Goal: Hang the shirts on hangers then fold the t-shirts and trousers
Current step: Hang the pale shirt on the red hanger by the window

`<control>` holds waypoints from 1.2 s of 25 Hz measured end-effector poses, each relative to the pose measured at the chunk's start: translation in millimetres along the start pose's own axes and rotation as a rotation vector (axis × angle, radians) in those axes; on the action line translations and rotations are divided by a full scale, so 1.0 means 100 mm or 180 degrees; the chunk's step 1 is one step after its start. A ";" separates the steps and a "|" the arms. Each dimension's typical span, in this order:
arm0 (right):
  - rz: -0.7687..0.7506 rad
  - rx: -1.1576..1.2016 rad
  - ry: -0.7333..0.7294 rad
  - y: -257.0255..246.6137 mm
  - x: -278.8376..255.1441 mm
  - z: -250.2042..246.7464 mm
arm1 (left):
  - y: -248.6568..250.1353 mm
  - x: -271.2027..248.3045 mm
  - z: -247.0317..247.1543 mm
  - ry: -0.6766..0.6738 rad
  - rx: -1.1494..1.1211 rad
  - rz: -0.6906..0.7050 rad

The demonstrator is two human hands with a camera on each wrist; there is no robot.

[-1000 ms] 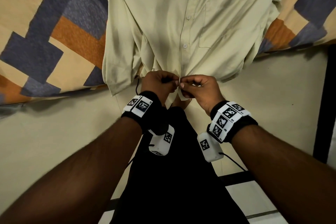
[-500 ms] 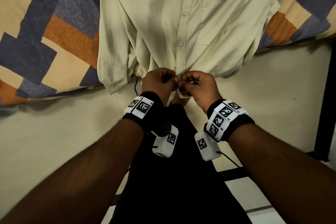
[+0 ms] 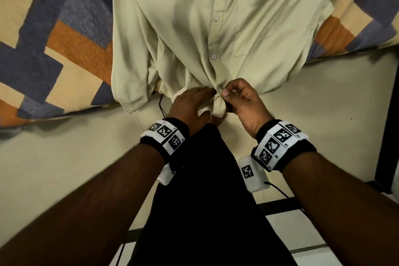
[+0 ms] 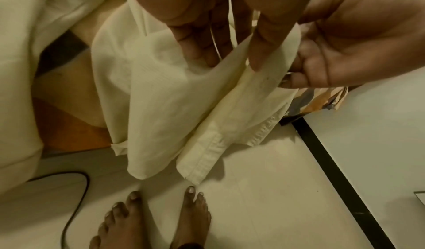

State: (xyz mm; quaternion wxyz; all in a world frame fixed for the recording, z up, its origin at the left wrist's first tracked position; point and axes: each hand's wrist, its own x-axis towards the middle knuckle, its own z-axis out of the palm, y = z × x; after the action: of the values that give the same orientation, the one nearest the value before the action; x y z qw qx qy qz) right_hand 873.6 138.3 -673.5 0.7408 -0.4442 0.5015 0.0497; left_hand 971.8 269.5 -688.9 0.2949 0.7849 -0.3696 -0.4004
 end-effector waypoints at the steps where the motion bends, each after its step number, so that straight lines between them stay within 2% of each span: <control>1: -0.0034 -0.0065 -0.0039 -0.01 0.00 0.00 | 0.00 0.02 0.00 -0.0020 0.0039 -0.0004; 3: -0.0112 -0.0147 -0.0180 -0.04 0.00 -0.02 | 0.08 0.06 -0.04 0.0094 -0.0191 -0.0253; 5: -0.0051 -0.0350 -0.0475 -0.06 -0.03 -0.09 | 0.10 0.08 -0.12 0.0206 -0.0663 -0.0842; 7: 0.0002 -0.0944 -0.0754 -0.07 -0.05 -0.21 | 0.06 0.03 -0.25 0.0286 -0.1372 -0.1243; 8: -0.0012 -0.1329 -0.0845 -0.07 -0.06 -0.28 | 0.04 0.00 -0.30 0.0294 -0.1633 -0.1232; 10: -0.0056 -0.1964 -0.0878 -0.09 -0.08 -0.44 | 0.01 -0.07 -0.42 -0.0098 -0.1259 -0.0889; 12: -0.0092 -0.2269 -0.0752 -0.14 -0.13 -0.57 | -0.03 -0.09 -0.54 -0.0852 -0.0038 -0.0524; 13: -0.0114 -0.2340 -0.0644 -0.15 -0.15 -0.62 | -0.09 -0.09 -0.60 -0.1077 0.0476 -0.0344; 14: -0.0152 -0.2389 -0.0534 -0.14 -0.18 -0.67 | -0.16 -0.09 -0.66 -0.1099 0.0742 -0.0097; 20: -0.0247 -0.2256 0.0104 0.03 -0.37 -0.75 | -0.39 -0.28 -0.83 -0.0376 0.1093 0.0743; 23: -0.0245 -0.2124 0.0509 0.16 -0.54 -0.76 | -0.29 -0.41 -0.66 -0.0030 0.0822 0.0629; 25: -0.0237 -0.2404 0.0747 0.28 -0.64 -0.74 | -0.24 -0.50 -0.56 0.0237 0.0784 0.0661; 27: -0.0189 -0.2326 0.0709 0.42 -0.76 -0.67 | -0.22 -0.61 -0.44 0.0485 0.0856 0.0974; 30: -0.0167 -0.1296 0.0339 0.53 -0.97 -0.50 | -0.09 -0.77 -0.22 0.0817 0.0777 0.1388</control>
State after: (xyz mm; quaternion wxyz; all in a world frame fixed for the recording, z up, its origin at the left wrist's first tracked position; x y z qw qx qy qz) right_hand 763.3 170.6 -634.8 0.6092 -0.5996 0.5078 0.1071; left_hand 962.7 340.8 -652.8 0.3218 0.7609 -0.5348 -0.1774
